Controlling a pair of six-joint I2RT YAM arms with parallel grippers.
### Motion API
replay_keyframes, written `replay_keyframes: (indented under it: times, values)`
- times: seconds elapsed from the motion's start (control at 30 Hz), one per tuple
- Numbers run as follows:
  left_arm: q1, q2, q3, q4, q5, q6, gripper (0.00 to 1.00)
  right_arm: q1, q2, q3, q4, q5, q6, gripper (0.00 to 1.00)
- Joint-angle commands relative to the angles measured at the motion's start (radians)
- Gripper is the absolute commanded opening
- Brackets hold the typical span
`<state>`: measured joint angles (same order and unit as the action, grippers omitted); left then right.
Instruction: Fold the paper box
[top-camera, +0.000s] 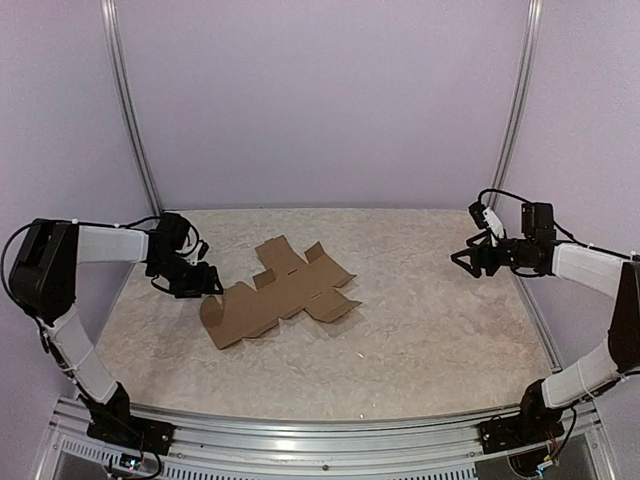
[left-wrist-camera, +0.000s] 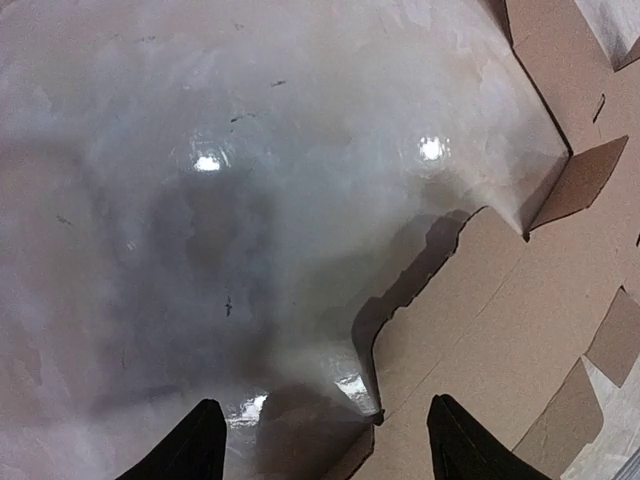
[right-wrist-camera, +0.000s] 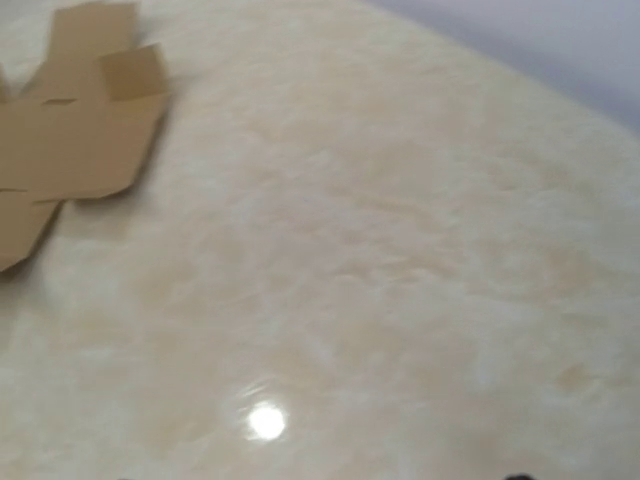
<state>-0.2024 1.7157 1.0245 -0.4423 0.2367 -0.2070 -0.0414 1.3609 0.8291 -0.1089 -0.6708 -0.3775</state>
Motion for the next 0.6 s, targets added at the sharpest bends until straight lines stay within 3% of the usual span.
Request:
replay_keyframes:
  times: [0.0, 0.17, 0.27, 0.33, 0.47, 0.57]
  values:
    - [-0.007, 0.061, 0.012, -0.011, 0.068, 0.028, 0.64, -0.005, 0.047, 0.040, -0.102, -0.104, -0.041, 0.74]
    - [-0.100, 0.077, 0.003, -0.053, 0.092, 0.013, 0.46, -0.005, 0.095, 0.079, -0.169, -0.134, -0.068, 0.68]
    - [-0.225, 0.044, -0.040, -0.052, 0.060, -0.054, 0.43, -0.005, 0.109, 0.084, -0.184, -0.143, -0.083, 0.67]
    - [-0.330, 0.019, -0.076, -0.013, 0.064, -0.121, 0.36, -0.005, 0.118, 0.084, -0.191, -0.143, -0.090, 0.66]
    - [-0.570, 0.014, -0.091, 0.059, 0.073, -0.262, 0.33, -0.002, 0.146, 0.093, -0.203, -0.139, -0.096, 0.64]
    - [-0.663, 0.061, 0.001, -0.020, 0.038, -0.285, 0.36, 0.007, 0.173, 0.106, -0.221, -0.142, -0.100, 0.62]
